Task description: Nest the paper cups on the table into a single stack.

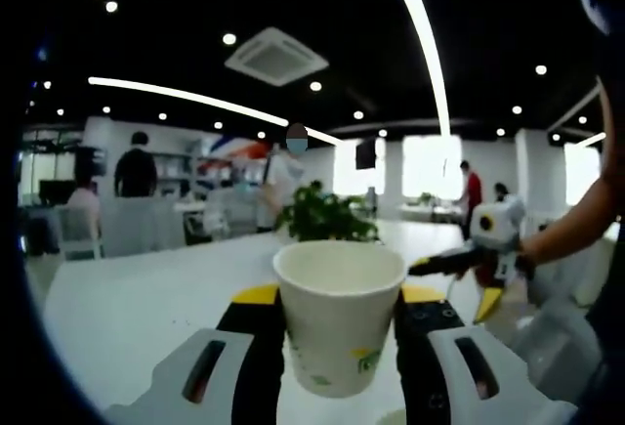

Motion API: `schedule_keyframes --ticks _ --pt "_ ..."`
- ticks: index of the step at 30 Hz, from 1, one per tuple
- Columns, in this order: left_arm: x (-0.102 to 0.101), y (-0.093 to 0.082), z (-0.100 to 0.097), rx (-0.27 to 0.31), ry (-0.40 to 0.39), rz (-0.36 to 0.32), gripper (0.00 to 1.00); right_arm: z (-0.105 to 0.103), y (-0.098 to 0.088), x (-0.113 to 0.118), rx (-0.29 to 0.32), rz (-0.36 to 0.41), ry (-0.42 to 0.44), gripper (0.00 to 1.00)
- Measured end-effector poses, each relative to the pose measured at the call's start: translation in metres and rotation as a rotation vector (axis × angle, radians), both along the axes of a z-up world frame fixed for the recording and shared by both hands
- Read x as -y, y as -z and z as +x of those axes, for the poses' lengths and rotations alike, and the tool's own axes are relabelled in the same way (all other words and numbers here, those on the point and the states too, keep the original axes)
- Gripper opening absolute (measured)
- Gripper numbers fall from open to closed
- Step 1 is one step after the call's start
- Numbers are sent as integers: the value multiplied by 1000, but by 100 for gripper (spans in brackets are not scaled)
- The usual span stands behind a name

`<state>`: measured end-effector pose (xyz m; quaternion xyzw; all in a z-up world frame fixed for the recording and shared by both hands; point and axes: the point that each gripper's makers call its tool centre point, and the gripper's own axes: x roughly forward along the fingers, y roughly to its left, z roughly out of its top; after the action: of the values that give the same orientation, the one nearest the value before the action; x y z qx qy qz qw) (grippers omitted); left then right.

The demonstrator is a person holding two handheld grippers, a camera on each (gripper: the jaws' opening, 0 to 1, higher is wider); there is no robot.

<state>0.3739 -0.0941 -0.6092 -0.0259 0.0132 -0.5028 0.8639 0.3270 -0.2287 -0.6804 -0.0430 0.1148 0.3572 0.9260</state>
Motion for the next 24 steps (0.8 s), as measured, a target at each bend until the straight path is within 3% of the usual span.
schedule_keyframes --ticks 24 --pt "4 10 -37 -37 26 -20 42 1 5 0 -8 13 12 99"
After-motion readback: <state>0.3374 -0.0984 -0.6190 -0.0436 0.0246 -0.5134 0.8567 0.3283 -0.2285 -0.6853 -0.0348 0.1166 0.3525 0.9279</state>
